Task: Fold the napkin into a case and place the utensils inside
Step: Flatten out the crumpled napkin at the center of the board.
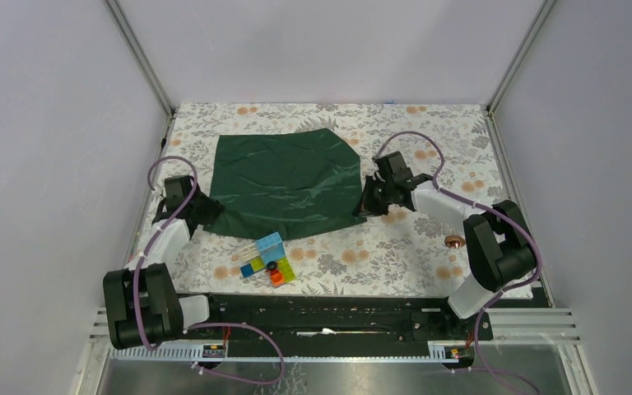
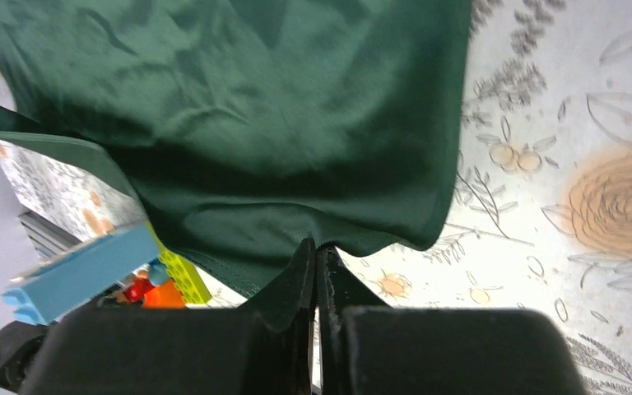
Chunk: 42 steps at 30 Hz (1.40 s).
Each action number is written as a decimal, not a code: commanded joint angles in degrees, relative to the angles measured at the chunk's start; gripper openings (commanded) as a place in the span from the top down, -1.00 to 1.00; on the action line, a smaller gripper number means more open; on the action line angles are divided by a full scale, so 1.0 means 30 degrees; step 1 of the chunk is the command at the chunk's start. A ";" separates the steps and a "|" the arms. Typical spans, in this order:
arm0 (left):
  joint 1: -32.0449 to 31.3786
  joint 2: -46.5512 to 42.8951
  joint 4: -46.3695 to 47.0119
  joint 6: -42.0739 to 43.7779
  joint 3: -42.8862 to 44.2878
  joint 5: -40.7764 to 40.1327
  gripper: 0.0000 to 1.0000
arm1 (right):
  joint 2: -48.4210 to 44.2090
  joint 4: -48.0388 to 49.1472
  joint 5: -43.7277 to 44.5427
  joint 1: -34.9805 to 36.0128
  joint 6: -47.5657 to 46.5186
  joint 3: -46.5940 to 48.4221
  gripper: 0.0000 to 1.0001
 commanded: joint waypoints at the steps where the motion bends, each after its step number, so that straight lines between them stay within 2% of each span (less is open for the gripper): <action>1: 0.0108 0.1584 0.0220 -0.0405 0.1554 0.0808 1.00 | 0.0645 0.0060 -0.0030 0.0151 -0.0058 0.2163 1.00; 6: 0.0185 0.1839 -0.1615 0.0212 0.2423 -0.0505 1.00 | 0.0291 -0.0085 -0.0116 0.0475 0.0061 0.1537 1.00; 11: 0.0300 0.1276 -0.2021 0.0224 0.1812 -0.0108 1.00 | -0.0443 -0.0295 0.0328 0.0487 -0.0033 0.0197 1.00; 16: 0.0655 0.0995 -0.4558 0.0508 0.2367 -0.2103 1.00 | -0.0860 -0.1007 0.0055 0.0634 -0.0140 -0.0374 1.00; 21: 0.0758 0.1462 -0.6588 0.0895 0.2927 -0.2636 1.00 | -0.0841 -0.2798 0.0410 0.0891 -0.0806 0.0222 1.00; 23: 0.0783 0.0773 -0.7455 0.0841 0.2759 -0.2885 1.00 | -0.1002 -0.3674 0.0358 0.0933 -0.0940 0.0666 0.88; 25: 0.0788 -0.0614 -0.8450 0.0512 0.2614 -0.3453 0.69 | -0.1549 -0.4464 0.0744 0.0919 -0.1081 0.0954 0.52; 26: 0.0784 -0.1429 -0.9156 0.0201 0.2605 -0.3910 0.46 | -0.1977 -0.4805 0.1212 0.0930 -0.1187 0.1160 0.29; 28: 0.0783 -0.3369 -0.9694 -0.0010 0.2881 -0.4909 -0.14 | -0.2310 -0.5217 0.3095 0.0930 -0.1252 0.1853 -0.18; 29: 0.0783 -0.4132 -0.9948 -0.0124 0.3142 -0.5554 -0.48 | -0.2237 -0.5269 0.4135 0.0909 -0.1322 0.2367 -0.47; 30: 0.0783 -0.4824 -0.9979 -0.0179 0.3420 -0.6055 -0.84 | -0.1926 -0.5217 0.4983 0.0906 -0.1433 0.2999 -0.68; 31: 0.0794 -0.5299 -0.9803 -0.0211 0.3693 -0.6448 -0.96 | -0.1283 -0.5159 0.5693 0.0884 -0.1546 0.3884 -0.82; 33: 0.0810 -0.5376 -0.8644 0.0022 0.4150 -0.6062 -0.97 | 0.0400 -0.4531 0.6729 0.0814 -0.2034 0.5587 -0.98; 36: 0.0760 -0.3436 -0.5794 0.0995 0.4918 -0.2950 -0.98 | 0.3875 -0.3650 0.7082 0.0234 -0.3522 0.9315 -0.99; 38: 0.0761 -0.1234 -0.4385 0.1680 0.5985 -0.0408 -0.97 | 0.6191 -0.3279 0.5197 -0.1035 -0.4071 1.1533 -0.99; 42: 0.0668 0.3045 -0.2800 0.2600 0.8313 0.2009 -0.97 | 1.0181 -0.3358 0.0759 -0.3108 -0.3951 1.5500 -0.99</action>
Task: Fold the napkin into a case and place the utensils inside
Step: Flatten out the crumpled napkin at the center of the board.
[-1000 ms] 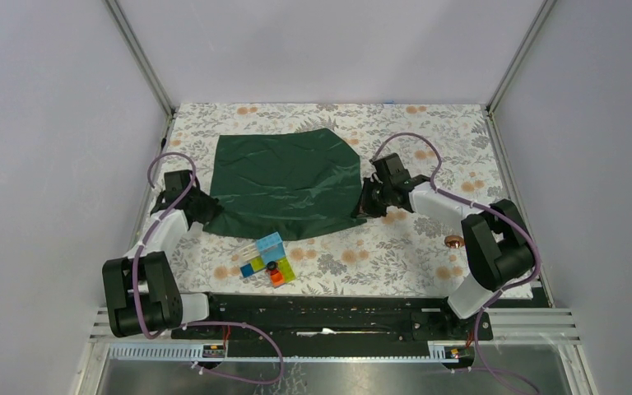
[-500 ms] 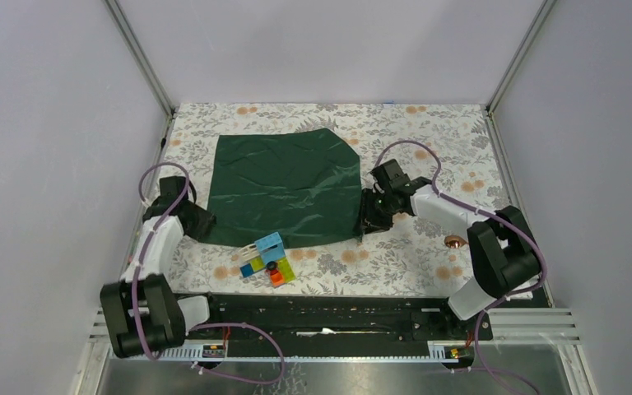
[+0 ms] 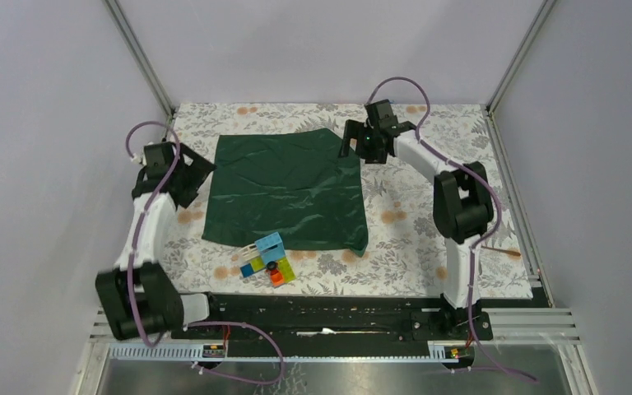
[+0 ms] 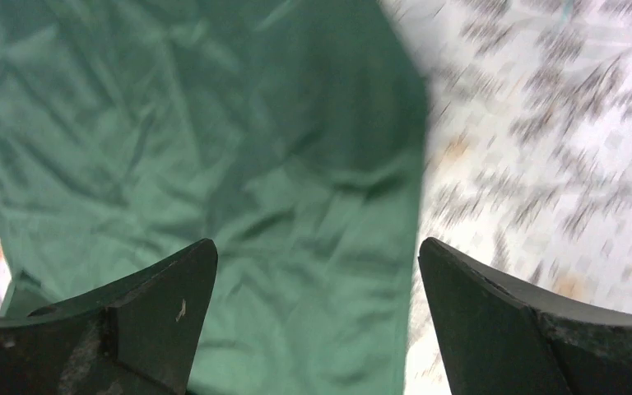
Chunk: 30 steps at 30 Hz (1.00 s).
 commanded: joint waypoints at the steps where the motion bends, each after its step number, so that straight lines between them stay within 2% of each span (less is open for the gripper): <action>1: -0.0019 0.4276 0.3361 0.1461 0.2500 0.4297 -0.98 | 0.3652 -0.0128 -0.3860 -0.2527 -0.0658 0.3470 -0.99; 5: -0.0120 0.8538 0.3676 0.1891 0.5194 0.6369 -0.97 | 0.5548 0.0075 -0.6858 -0.3641 -0.0194 0.5135 -0.97; 9: -0.0113 1.1243 0.3934 0.1121 0.6016 0.6453 -0.97 | 0.6699 0.1044 -0.9260 -0.4055 0.0641 0.4945 -0.85; 14: -0.0154 1.2238 0.4723 0.0129 0.6042 0.7268 -0.97 | 0.7493 0.4485 -1.2180 -0.4062 0.3162 0.3213 -0.65; 22: -0.0149 1.2960 0.4641 0.0053 0.6469 0.7653 -0.97 | 0.9343 0.9511 -1.3767 -0.4060 0.7250 0.3751 -0.58; 30: -0.0141 1.3758 0.4433 0.0029 0.7489 0.7778 -0.97 | 1.2337 1.4444 -1.4581 -0.4045 1.1490 0.6755 0.05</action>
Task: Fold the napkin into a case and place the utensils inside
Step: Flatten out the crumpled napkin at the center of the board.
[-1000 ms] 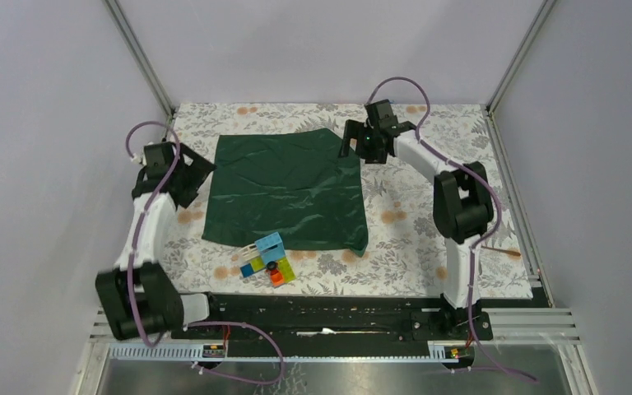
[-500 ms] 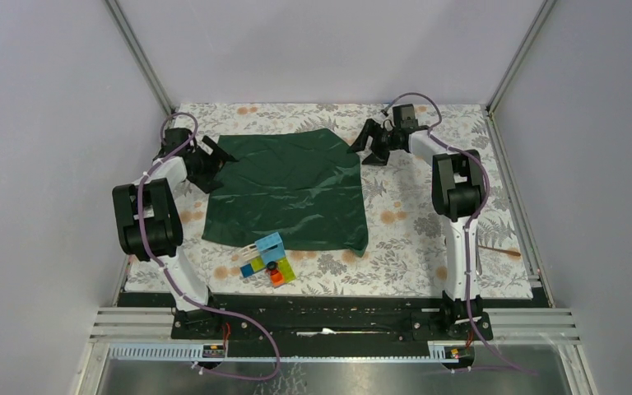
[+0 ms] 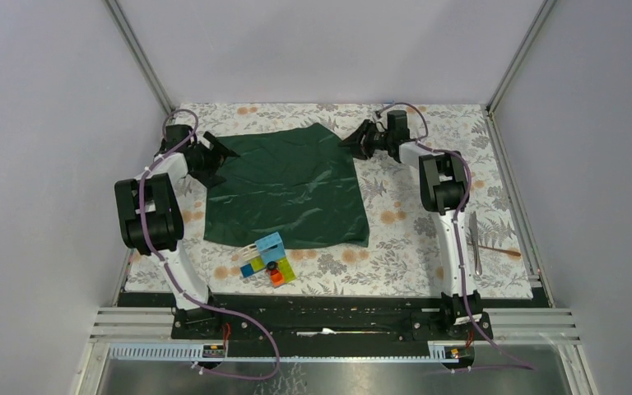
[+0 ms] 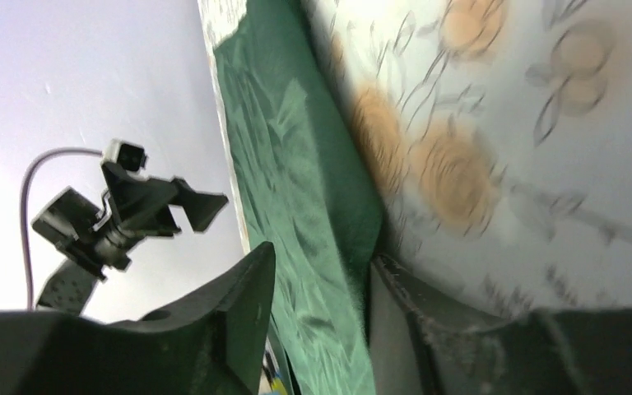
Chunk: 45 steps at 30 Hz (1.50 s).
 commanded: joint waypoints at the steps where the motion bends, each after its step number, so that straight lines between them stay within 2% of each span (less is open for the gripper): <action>1: -0.0054 0.0501 0.0577 -0.0275 0.1435 0.0496 -0.97 | 0.1531 0.3110 -0.0091 0.0142 0.2441 0.1984 0.16; 4: -0.0077 0.1502 0.0816 -0.0513 0.2247 0.0592 -0.97 | 0.2155 0.3553 0.0497 -0.0063 0.2548 0.3100 0.69; 7: -0.0095 0.2839 0.0910 -0.0829 0.3373 0.0981 -0.97 | 0.2119 0.4256 0.1109 -0.0505 0.2471 0.3593 1.00; 13: -0.0820 0.5944 0.1363 -0.1450 0.5883 0.1718 -0.98 | 0.0570 0.5151 0.2490 -0.1844 0.1303 0.2855 1.00; 21: -0.1550 1.0271 0.1607 -0.2451 1.0067 0.2589 -0.98 | 0.0032 0.3366 0.2385 -0.2469 -0.0654 0.2675 1.00; 23: -0.1521 1.1019 0.1309 -0.2337 1.1145 0.2487 -0.97 | -0.0245 0.3787 0.2201 -0.2484 -0.0943 0.2215 0.94; 24: -0.1495 1.1369 0.1015 -0.2189 1.1813 0.2377 -0.97 | -0.0324 0.4158 0.2048 -0.2521 -0.0908 0.2106 0.84; 26: -0.1462 1.2068 0.0299 -0.1871 1.3234 0.2501 -0.97 | -0.0206 0.4369 0.2075 -0.2511 -0.0662 0.2412 0.46; 29: -0.1461 1.2360 -0.0870 -0.1102 1.4773 0.3119 -0.98 | 0.0902 0.4479 0.2054 -0.2457 0.0561 0.3686 0.05; 37: -0.1687 0.8285 -0.2943 0.1973 1.3798 0.3458 -0.97 | 0.3693 0.6775 0.2284 -0.2101 0.3969 0.6277 -0.57; 40: -0.1780 0.6452 -0.3738 0.2741 1.2492 0.3545 -0.97 | 0.5079 0.7123 0.2397 -0.1936 0.4967 0.8393 -0.61; 43: -0.1874 0.4346 -0.3775 0.3300 1.0284 0.3336 -0.97 | 0.5430 0.8094 0.2482 -0.1633 0.5648 0.9658 -0.56; 44: -0.1891 0.3713 -0.3740 0.3443 0.9581 0.3142 -0.97 | 0.5207 0.8355 0.2479 -0.1470 0.5463 0.9950 -0.48; 45: -0.1882 0.3033 -0.3703 0.3499 0.8922 0.2997 -0.97 | 0.4903 0.8350 0.2442 -0.1336 0.5187 1.0269 -0.30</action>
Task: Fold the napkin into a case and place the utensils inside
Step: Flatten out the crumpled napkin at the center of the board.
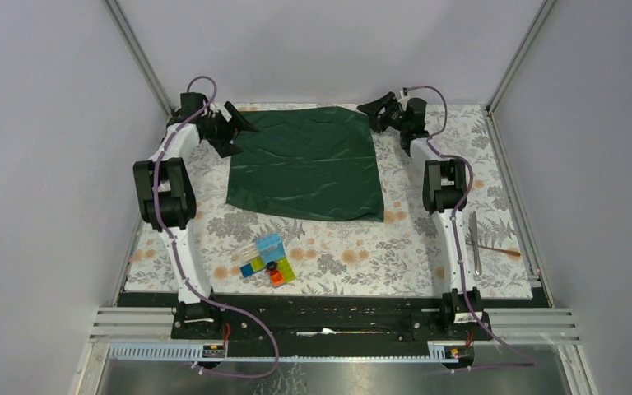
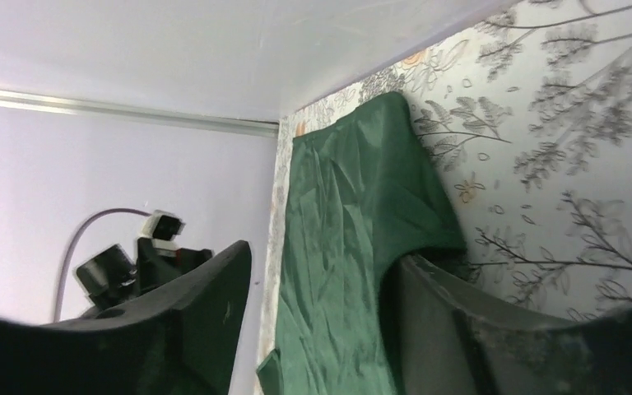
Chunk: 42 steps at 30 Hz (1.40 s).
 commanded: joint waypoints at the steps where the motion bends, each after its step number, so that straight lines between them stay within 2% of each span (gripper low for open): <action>1: -0.0129 -0.4115 -0.0267 0.1448 -0.2416 -0.0581 -0.98 | -0.1171 0.2069 0.0102 0.0860 0.0295 0.1976 -0.01; 2: -0.0134 -0.4653 -0.0280 0.1552 -0.2937 -0.0700 -0.97 | -0.1915 0.2111 0.0081 0.0912 -0.0039 0.1471 0.14; 3: -0.0123 -0.5200 -0.0289 0.1722 -0.3460 -0.0737 -0.97 | -0.3045 0.2145 0.0243 0.0919 -0.0568 0.0547 0.20; 7: -0.0056 -0.6733 -0.0592 0.2189 -0.4883 -0.1120 -0.97 | -0.7114 0.1465 0.2115 0.0896 -0.3964 -0.3624 0.14; 8: -0.0070 -0.7048 -0.0789 0.2231 -0.5047 -0.1207 -0.97 | -0.7316 0.0336 0.3108 0.0877 -0.4772 -0.3693 0.09; 11: -0.0059 -0.7797 -0.1038 0.2270 -0.5553 -0.1142 -0.97 | -0.6229 -0.2803 0.4886 0.0497 -0.6078 -0.2649 -0.31; 13: -0.0060 -0.8305 -0.1063 0.2213 -0.5959 -0.1179 -0.97 | -0.5124 -0.5095 0.6207 -0.0127 -0.6123 -0.1606 -0.47; 15: -0.0068 -0.8766 -0.1139 0.2283 -0.6329 -0.1191 -0.97 | -0.3923 -0.5227 0.5952 -0.0644 -0.6168 -0.1016 -0.64; 18: -0.0054 -0.9431 -0.1501 0.2670 -0.6788 -0.1238 -0.97 | -0.3477 -0.7242 0.5117 -0.1019 -0.7161 0.0017 -0.87; 22: -0.0171 -1.0179 -0.1857 0.3275 -0.7590 -0.2229 -0.97 | -0.5369 -0.9942 0.4999 -0.0885 -0.9086 -0.1382 -0.92; 25: -0.0580 -0.9794 -0.2165 0.3742 -0.7906 -0.3452 -0.98 | -0.6622 -1.3691 0.5695 -0.0669 -1.0506 -0.1640 -0.93; 28: -0.1698 -0.8931 -0.3431 0.4077 -0.7024 -0.6852 -0.95 | -0.7481 -1.8460 0.6868 -0.0200 -1.1630 -0.1254 -0.89; 30: -0.2441 -0.8407 -0.4321 0.4061 -0.6067 -0.9007 -0.91 | -0.9214 -2.0209 0.8313 0.0321 -1.1983 -0.2794 -0.87; 34: -0.3516 -0.8005 -0.5746 0.3240 -0.5049 -1.2588 -0.83 | -1.3502 -2.0246 1.1188 0.1556 -1.2212 -0.8992 -0.88; 36: -0.4025 -0.7914 -0.6159 0.3076 -0.5117 -1.3683 -0.82 | -1.5271 -2.0087 1.1361 0.2132 -1.2395 -1.1046 -0.88; 38: -0.4399 -0.7573 -0.6253 0.3122 -0.5217 -1.3500 -0.83 | -1.6790 -1.9329 0.9965 0.2644 -1.2701 -1.3038 -0.89; 42: -0.4444 -0.6303 -0.4717 0.3712 -0.5153 -1.0672 -0.91 | -1.8093 -1.7502 0.5422 0.2997 -1.2322 -1.5883 -0.88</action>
